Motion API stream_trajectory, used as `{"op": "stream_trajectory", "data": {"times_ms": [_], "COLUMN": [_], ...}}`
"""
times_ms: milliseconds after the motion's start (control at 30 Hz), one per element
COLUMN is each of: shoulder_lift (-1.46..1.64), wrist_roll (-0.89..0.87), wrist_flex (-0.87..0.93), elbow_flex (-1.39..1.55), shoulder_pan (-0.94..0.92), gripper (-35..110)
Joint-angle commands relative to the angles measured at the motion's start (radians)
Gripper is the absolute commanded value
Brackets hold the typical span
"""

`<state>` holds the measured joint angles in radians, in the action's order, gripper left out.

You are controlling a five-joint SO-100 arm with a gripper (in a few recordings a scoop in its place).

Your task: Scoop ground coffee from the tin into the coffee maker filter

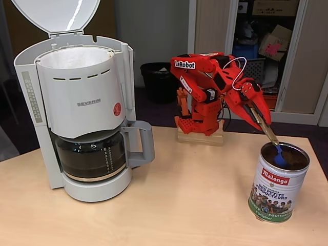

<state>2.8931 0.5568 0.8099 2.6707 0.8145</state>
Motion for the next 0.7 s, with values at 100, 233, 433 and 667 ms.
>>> {"op": "stream_trajectory", "data": {"times_ms": [100,233,433,667], "shoulder_lift": [0.015,0.032,-0.143,-0.02], "wrist_roll": [0.098,0.097,0.095,0.11], "wrist_flex": [0.021,0.029,0.153,-0.057], "elbow_flex": [-0.012,0.021,-0.225,0.037], "shoulder_pan": [0.002,0.003,-0.005,-0.012], "gripper": [0,0,0,0]}}
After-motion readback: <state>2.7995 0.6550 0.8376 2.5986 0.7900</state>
